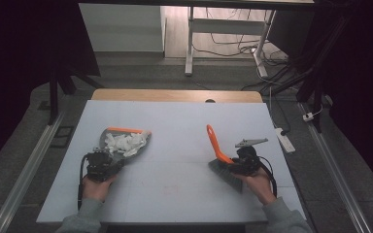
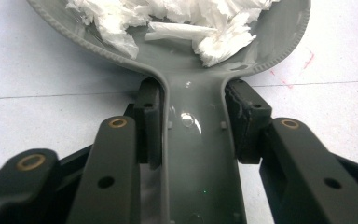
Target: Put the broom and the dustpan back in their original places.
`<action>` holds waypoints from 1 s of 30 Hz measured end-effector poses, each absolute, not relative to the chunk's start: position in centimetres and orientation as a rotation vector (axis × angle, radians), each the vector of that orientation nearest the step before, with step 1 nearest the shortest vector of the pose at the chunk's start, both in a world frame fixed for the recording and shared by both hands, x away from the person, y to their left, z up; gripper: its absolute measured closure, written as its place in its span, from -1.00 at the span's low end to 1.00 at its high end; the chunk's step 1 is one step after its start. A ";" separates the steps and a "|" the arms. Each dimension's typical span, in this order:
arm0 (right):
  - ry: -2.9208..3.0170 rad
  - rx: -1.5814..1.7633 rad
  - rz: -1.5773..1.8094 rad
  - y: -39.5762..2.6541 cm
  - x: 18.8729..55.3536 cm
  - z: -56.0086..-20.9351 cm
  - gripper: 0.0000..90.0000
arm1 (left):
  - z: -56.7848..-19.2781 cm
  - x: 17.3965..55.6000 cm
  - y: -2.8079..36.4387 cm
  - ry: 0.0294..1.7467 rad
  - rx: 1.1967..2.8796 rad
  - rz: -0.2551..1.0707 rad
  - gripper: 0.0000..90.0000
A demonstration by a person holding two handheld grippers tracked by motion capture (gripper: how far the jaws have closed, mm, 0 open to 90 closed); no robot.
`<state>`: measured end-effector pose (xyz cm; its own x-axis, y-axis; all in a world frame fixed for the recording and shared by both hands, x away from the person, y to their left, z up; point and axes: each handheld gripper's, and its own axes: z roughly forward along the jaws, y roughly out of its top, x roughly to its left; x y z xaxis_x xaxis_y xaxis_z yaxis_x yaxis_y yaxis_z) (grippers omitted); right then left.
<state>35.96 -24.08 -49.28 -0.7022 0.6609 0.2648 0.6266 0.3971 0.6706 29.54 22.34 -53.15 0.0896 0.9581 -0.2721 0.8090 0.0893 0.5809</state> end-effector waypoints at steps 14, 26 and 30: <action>2.570 1.207 1.123 -24.5 36.9 -49.5 0.54 | -52.6 29.0 22.8 1.747 1.733 0.364 -0.59; 2.558 1.225 1.062 -25.0 37.7 -49.8 0.38 | -51.6 28.1 22.9 1.592 1.761 0.414 -0.60; 2.566 1.256 1.059 -25.3 38.2 -50.0 0.31 | -51.5 28.0 22.9 1.574 1.767 0.415 -0.59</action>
